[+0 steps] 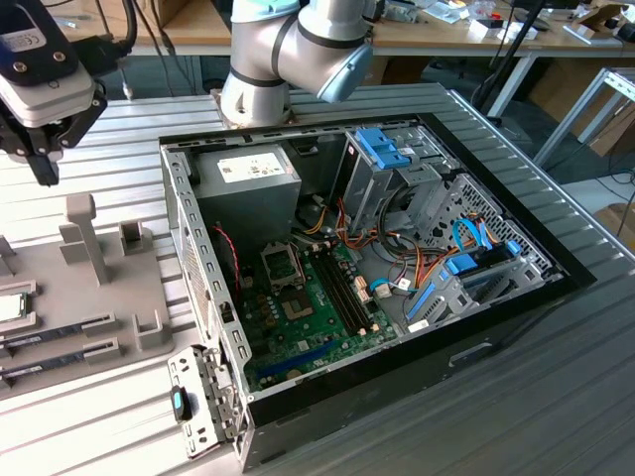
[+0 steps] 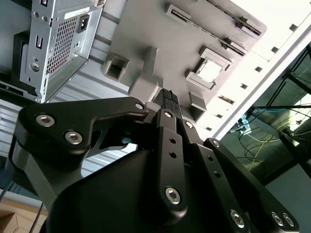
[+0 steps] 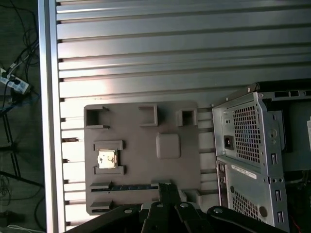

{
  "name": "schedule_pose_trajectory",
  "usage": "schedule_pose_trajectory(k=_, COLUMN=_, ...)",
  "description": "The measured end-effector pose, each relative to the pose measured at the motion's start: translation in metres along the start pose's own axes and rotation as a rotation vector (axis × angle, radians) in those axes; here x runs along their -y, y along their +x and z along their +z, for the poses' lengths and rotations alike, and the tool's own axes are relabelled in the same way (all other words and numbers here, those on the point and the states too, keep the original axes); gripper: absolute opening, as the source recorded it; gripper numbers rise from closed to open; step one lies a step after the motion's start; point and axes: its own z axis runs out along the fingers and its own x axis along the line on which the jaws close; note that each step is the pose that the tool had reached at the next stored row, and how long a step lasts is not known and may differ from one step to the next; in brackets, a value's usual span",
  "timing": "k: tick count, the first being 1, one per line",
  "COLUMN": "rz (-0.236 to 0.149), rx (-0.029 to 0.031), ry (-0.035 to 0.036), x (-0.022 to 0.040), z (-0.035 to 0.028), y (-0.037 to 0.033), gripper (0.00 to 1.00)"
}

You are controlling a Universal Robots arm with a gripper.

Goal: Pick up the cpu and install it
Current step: 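Reach for the cpu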

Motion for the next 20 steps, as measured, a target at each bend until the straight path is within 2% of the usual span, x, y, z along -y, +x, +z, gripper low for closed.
schedule_pose_trajectory(k=1, rz=0.000, rx=-0.0061, ry=0.0008, x=0.0000, z=0.0003, y=0.0000, gripper=0.11)
schedule_pose_trajectory(k=2, rz=0.001, rx=-0.0154, ry=0.0018, x=0.0001, z=0.0008, y=0.0000, gripper=0.11)
schedule_pose_trajectory(k=4, rz=0.001, rx=-0.0303, ry=0.0031, x=0.0001, z=0.0014, y=0.0001, gripper=0.11)
schedule_pose_trajectory(k=9, rz=0.001, rx=-0.0317, ry=0.0035, x=0.0001, z=0.0013, y=0.0000, gripper=0.11)
schedule_pose_trajectory(k=10, rz=0.001, rx=-0.0313, ry=0.0056, x=0.0001, z=0.0015, y=-0.0001, gripper=0.11)
schedule_pose_trajectory(k=13, rz=0.001, rx=-0.0304, ry=0.0181, x=0.0002, z=0.0019, y=0.0000, gripper=0.11)
schedule_pose_trajectory(k=20, rz=0.001, rx=-0.0304, ry=0.0186, x=0.0002, z=0.0023, y=0.0018, gripper=0.11)
